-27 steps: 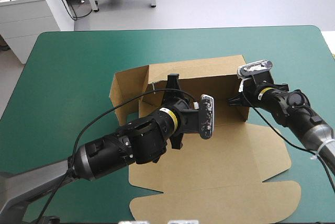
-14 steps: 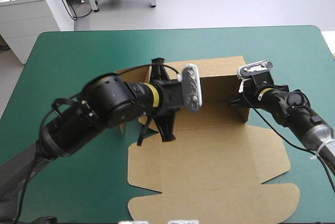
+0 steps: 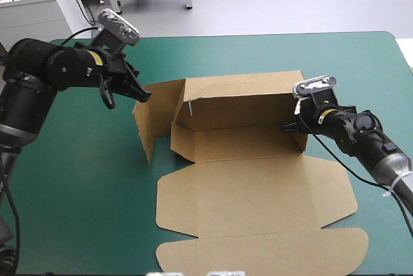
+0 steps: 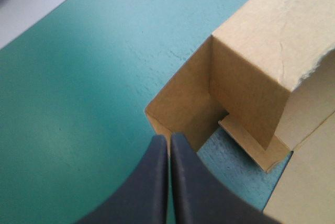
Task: Fold the box
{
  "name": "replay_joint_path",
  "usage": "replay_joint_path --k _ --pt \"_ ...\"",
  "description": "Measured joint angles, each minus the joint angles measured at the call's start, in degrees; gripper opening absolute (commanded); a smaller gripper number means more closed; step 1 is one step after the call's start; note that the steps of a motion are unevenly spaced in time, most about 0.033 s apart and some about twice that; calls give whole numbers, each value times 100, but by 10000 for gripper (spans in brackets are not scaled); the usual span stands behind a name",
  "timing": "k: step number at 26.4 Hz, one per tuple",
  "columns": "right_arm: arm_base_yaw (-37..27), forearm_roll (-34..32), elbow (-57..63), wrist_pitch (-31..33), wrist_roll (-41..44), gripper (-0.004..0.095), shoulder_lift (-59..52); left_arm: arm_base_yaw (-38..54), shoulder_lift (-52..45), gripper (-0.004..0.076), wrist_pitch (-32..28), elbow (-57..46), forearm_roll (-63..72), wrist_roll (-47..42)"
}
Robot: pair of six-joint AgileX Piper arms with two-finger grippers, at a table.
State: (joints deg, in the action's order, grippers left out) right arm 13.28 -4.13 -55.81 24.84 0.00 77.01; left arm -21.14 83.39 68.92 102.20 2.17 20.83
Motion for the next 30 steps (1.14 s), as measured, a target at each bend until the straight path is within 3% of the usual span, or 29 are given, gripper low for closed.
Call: replay_joint_path --k 8,22,30 --pt "0 0 0 12 0 -13 0 1251 -622 -9 -169 -1086 908 17" --pt "0 0 -7 250 37 -13 -133 1424 -2233 -9 -1195 -3656 755 -71" --pt "-11 201 -1126 2346 -169 -14 -485 1429 -2381 -9 -1812 -4175 518 -71"
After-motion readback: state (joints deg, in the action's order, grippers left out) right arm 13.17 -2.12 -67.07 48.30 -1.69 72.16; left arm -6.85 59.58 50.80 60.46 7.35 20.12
